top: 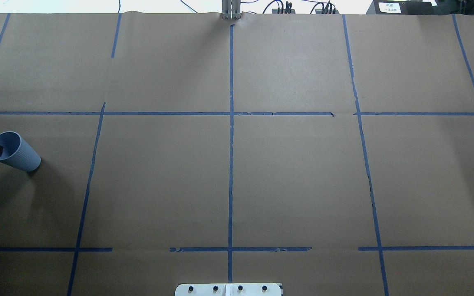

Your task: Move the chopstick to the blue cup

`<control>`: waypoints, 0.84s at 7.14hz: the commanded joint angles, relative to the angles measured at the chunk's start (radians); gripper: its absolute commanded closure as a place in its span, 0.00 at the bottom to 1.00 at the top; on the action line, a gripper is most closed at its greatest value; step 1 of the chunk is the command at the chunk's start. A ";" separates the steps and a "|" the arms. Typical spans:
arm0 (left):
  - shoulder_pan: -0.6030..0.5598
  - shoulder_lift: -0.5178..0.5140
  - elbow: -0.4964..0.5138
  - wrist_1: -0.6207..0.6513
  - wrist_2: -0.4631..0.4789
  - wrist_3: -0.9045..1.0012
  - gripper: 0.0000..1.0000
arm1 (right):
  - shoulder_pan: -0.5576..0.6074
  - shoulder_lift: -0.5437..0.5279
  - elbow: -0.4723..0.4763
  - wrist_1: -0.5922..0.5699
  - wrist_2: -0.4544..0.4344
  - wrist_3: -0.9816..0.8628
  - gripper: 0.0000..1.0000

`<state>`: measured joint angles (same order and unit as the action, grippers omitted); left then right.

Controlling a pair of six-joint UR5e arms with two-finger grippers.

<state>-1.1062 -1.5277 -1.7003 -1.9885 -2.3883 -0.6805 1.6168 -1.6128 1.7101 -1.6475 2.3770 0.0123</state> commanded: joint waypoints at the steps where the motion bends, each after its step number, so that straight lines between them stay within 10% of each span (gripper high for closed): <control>1: -0.004 -0.096 -0.109 0.186 0.001 -0.007 1.00 | 0.000 0.013 0.022 -0.002 0.002 0.000 0.01; 3: 0.034 -0.407 -0.145 0.470 0.009 -0.162 1.00 | -0.002 0.007 0.033 0.000 -0.002 0.006 0.01; 6: 0.329 -0.748 0.006 0.458 0.139 -0.454 1.00 | -0.002 0.002 0.014 -0.002 0.002 0.008 0.01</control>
<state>-0.8859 -2.1280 -1.7681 -1.5314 -2.3220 -1.0151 1.6157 -1.6078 1.7383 -1.6485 2.3761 0.0186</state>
